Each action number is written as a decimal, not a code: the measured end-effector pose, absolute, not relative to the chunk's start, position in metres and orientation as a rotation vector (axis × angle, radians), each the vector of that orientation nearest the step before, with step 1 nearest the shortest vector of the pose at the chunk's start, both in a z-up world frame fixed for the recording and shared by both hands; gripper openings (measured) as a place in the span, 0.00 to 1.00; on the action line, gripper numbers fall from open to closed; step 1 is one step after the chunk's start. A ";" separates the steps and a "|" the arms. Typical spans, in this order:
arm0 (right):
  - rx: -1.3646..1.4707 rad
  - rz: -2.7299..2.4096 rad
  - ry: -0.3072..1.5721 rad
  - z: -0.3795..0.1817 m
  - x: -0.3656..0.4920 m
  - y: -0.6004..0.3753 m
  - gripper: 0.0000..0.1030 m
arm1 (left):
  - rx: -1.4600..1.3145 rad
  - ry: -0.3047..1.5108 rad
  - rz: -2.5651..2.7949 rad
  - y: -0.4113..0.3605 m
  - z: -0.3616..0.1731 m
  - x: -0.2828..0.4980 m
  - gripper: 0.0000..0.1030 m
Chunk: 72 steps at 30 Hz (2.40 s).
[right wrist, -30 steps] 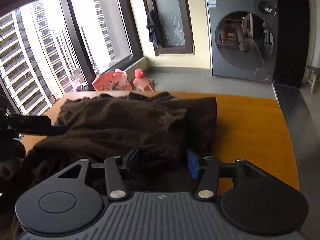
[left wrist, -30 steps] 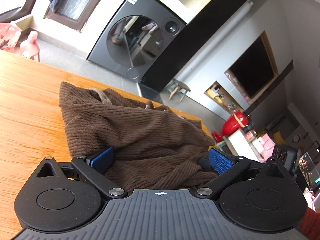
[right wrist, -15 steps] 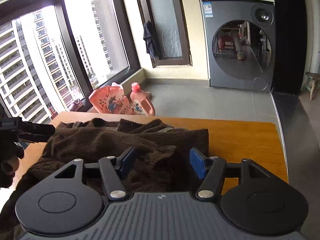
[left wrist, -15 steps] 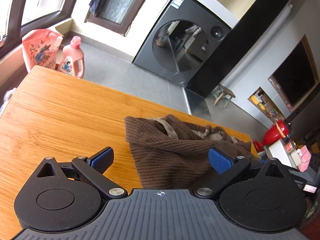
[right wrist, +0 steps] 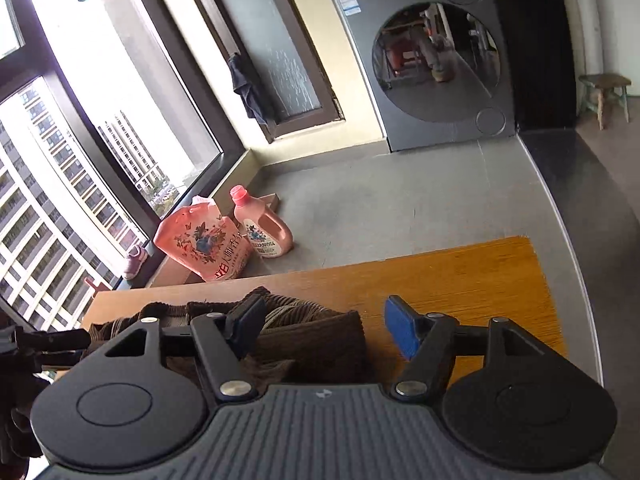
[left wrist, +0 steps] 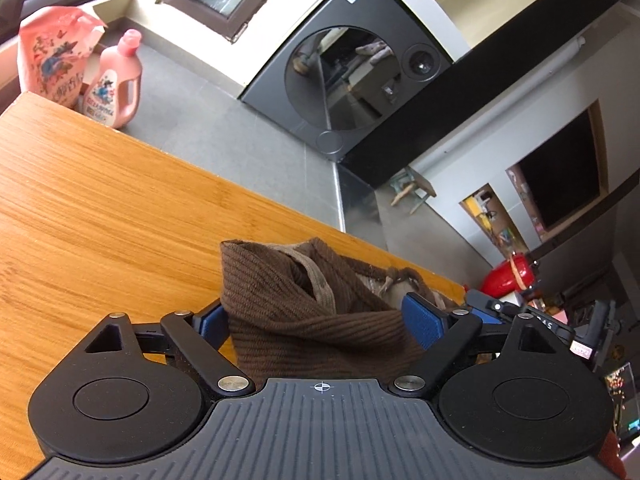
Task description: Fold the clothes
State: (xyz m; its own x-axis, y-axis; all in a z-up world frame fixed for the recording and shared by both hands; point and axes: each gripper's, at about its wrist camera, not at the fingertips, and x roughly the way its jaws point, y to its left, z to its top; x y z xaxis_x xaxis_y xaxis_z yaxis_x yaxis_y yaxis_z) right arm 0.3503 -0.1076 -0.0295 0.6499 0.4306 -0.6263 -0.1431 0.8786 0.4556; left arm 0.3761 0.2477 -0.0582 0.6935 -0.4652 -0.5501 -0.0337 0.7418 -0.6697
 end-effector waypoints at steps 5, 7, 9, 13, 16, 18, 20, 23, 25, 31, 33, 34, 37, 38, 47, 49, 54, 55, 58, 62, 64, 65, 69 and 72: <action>0.428 0.403 0.820 -0.045 0.365 -0.098 0.59 | -0.758 0.786 -0.292 0.245 -0.069 0.394 0.63; 0.381 0.457 0.845 -0.044 0.363 -0.085 0.40 | -0.755 0.797 -0.304 0.243 -0.071 0.394 0.42; 0.315 0.482 0.820 -0.034 0.352 -0.078 0.12 | -0.730 0.792 -0.319 0.242 -0.066 0.390 0.23; 0.291 0.544 0.714 0.008 0.316 -0.084 0.10 | -0.680 0.722 -0.393 0.240 -0.031 0.364 0.17; 0.250 0.616 0.644 0.041 0.268 -0.095 0.09 | -0.603 0.687 -0.453 0.230 -0.003 0.327 0.17; 0.209 0.648 0.636 0.051 0.234 -0.099 0.09 | -0.563 0.694 -0.471 0.222 0.006 0.298 0.18; 0.165 0.671 0.651 0.052 0.201 -0.103 0.09 | -0.525 0.713 -0.472 0.214 0.008 0.269 0.18; 0.101 0.668 0.715 0.033 0.154 -0.108 0.09 | -0.469 0.746 -0.453 0.206 0.002 0.226 0.20; 0.082 0.643 0.757 0.015 0.133 -0.115 0.09 | -0.470 0.777 -0.461 0.204 -0.007 0.197 0.22; 0.038 0.622 0.764 -0.001 0.083 -0.137 0.16 | -0.446 0.819 -0.517 0.201 -0.005 0.131 0.58; 0.015 0.616 0.754 0.002 0.072 -0.143 0.36 | -0.465 0.788 -0.557 0.207 0.005 0.117 0.91; 0.003 0.609 0.747 0.006 0.068 -0.146 0.45 | -0.476 0.772 -0.575 0.210 0.010 0.110 0.95; 0.016 0.573 0.721 0.016 0.068 -0.161 0.60 | -0.548 0.718 -0.577 0.222 0.019 0.097 0.95; 0.035 0.560 0.713 0.018 0.069 -0.166 0.60 | -0.572 0.712 -0.553 0.226 0.019 0.096 0.95; 0.369 0.525 0.721 -0.001 0.106 -0.168 0.65 | -0.934 0.896 -0.401 0.219 -0.055 0.157 0.96; 0.345 0.541 0.737 -0.011 0.116 -0.151 0.65 | -0.955 0.906 -0.411 0.209 -0.065 0.175 0.92; 0.211 0.583 0.734 -0.023 0.138 -0.111 0.42 | -0.857 0.883 -0.410 0.200 -0.061 0.215 0.64; 0.193 0.573 0.718 -0.021 0.143 -0.105 0.37 | -0.828 0.876 -0.400 0.200 -0.058 0.226 0.57; 0.203 0.529 0.690 -0.013 0.169 -0.097 0.16 | -0.762 0.842 -0.375 0.205 -0.046 0.256 0.47; 0.221 0.532 0.608 0.014 0.180 -0.101 0.12 | -0.692 0.763 -0.373 0.211 -0.016 0.274 0.43; 0.203 0.554 0.568 0.028 0.170 -0.105 0.11 | -0.624 0.737 -0.394 0.209 0.001 0.262 0.43; 0.196 0.563 0.561 0.032 0.163 -0.107 0.11 | -0.601 0.728 -0.407 0.209 0.008 0.254 0.43; 0.183 0.598 0.551 0.046 0.128 -0.114 0.11 | -0.572 0.705 -0.482 0.205 0.027 0.205 0.43; 0.192 0.642 0.551 0.048 0.096 -0.121 0.11 | -0.526 0.699 -0.512 0.204 0.028 0.161 0.44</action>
